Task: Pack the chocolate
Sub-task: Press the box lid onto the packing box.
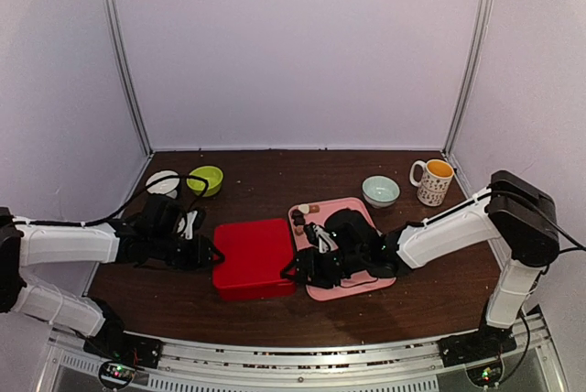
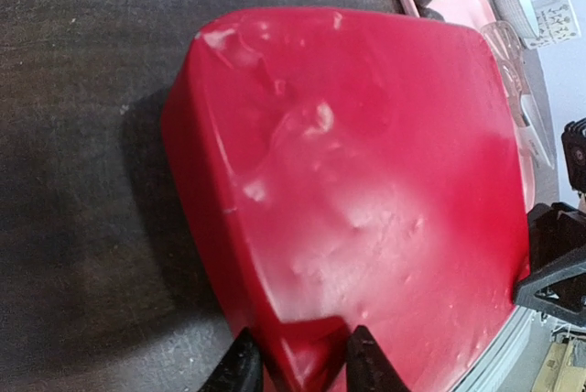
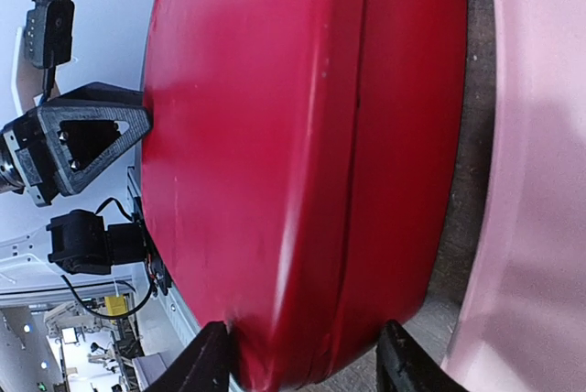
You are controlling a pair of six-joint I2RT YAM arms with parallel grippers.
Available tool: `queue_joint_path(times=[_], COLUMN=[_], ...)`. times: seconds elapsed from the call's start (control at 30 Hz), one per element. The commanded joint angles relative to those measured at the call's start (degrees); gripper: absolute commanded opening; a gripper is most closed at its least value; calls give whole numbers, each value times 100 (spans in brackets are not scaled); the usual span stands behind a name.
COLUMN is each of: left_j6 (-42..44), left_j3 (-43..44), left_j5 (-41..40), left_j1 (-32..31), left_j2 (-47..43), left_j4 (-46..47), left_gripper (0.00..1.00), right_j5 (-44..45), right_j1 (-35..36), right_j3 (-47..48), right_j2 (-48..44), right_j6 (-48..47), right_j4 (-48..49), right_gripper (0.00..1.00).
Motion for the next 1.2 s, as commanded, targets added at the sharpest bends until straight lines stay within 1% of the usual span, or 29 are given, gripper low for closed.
queue_joint_path(times=[0.0,0.03,0.13,0.23,0.43,0.5,0.53,0.6,0.73,0.83,0.93,1.03,1.17], left_j6=[213,216,197,142,-47,-98,-122,-168,-66,219,621,1076,1543], left_j3=[-9,-8,-23,-61,-229,-273,-288,-311,-245,41,427,798,1080], left_j5=[324,353,420,453,520,534,537,519,263,-129,-534,-680,-623], left_j1=[-127,-137,-190,-254,-378,-415,-439,-472,-483,-483,-483,-483,-487], left_j2=[352,417,542,607,682,728,756,755,445,29,-318,-544,-683], left_j4=[107,151,234,326,595,671,705,728,480,-109,-756,-1207,-1504], left_gripper=[26,26,26,26,26,26,26,27,38,48,53,56,56], right_j5=[111,93,67,82,35,10,8,20,45,128,216,440,646], right_j1=[67,72,76,76,150,172,187,211,229,218,217,201,214], right_j3=[186,210,214,156,58,40,24,-22,-143,-20,127,211,106], right_j2=[306,339,407,430,494,536,542,533,391,248,73,-212,-592], right_j6=[-46,-34,24,65,132,156,176,178,120,-127,-441,-763,-1120], right_j4=[120,131,171,187,272,314,334,359,458,153,-77,-450,-628], right_gripper=[48,45,42,34,27,20,18,18,24,26,29,32,34])
